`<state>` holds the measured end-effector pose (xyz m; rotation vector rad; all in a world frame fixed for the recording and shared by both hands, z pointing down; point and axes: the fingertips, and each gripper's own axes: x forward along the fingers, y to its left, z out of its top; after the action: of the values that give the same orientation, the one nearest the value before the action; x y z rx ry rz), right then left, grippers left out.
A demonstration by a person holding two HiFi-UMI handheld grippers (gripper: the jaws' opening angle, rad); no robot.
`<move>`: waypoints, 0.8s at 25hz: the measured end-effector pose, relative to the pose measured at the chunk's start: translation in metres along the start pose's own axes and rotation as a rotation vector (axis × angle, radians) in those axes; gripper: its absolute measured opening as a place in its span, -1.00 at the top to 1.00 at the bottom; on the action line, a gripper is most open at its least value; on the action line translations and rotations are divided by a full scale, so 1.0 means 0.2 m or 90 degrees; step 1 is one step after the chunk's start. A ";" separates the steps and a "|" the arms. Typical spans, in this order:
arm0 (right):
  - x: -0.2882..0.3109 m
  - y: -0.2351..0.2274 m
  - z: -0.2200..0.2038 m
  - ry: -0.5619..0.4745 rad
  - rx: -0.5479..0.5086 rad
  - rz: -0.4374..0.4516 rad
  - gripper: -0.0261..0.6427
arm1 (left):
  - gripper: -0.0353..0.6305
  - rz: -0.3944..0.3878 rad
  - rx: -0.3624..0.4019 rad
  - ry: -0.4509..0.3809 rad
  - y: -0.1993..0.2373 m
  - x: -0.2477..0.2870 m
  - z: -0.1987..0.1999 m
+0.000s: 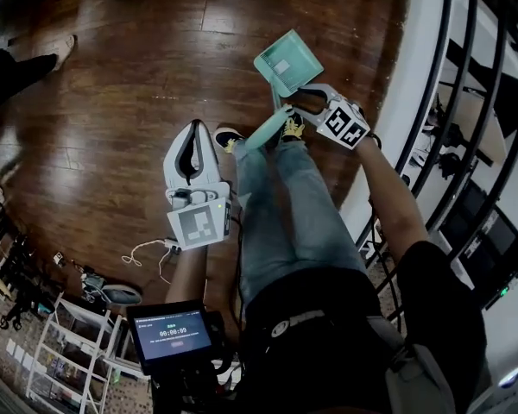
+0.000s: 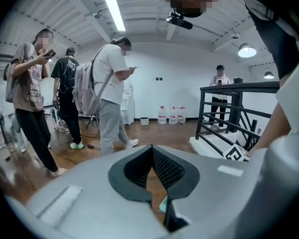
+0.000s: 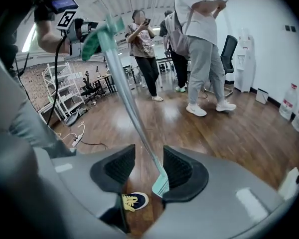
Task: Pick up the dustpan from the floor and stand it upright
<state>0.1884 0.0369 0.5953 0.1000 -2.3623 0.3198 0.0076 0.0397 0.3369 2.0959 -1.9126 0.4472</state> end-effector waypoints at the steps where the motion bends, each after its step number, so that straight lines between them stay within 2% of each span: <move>1: -0.06 -0.02 0.02 -0.004 -0.002 -0.007 0.38 | 0.84 0.003 0.002 0.001 0.00 -0.01 0.03; 3: -0.23 -0.06 0.18 -0.038 -0.015 -0.026 0.38 | 0.84 0.018 -0.001 -0.008 0.01 -0.04 0.14; 5: -0.47 -0.07 0.46 -0.103 -0.038 -0.053 0.38 | 0.83 0.033 -0.008 -0.034 -0.01 -0.11 0.31; 10: -1.06 0.03 1.22 -0.320 -0.082 -0.107 0.39 | 0.83 0.062 -0.020 -0.097 -0.14 -0.28 0.72; 14: -1.39 0.15 1.69 -0.492 -0.068 -0.132 0.41 | 0.83 0.060 0.020 -0.132 -0.21 -0.38 0.93; 15: -1.44 0.19 1.76 -0.516 -0.062 -0.137 0.51 | 0.83 0.055 0.029 -0.143 -0.22 -0.41 0.95; 16: -1.48 0.22 1.81 -0.532 -0.058 -0.139 0.88 | 0.83 0.055 0.036 -0.152 -0.22 -0.43 0.97; 20: -1.48 0.34 1.94 -0.540 -0.060 -0.106 0.92 | 0.84 0.079 0.025 -0.144 -0.17 -0.48 1.02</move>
<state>0.1314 -0.0032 0.1070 0.4622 -3.1710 0.0806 0.0422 0.0489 0.1124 2.1410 -2.1852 0.2846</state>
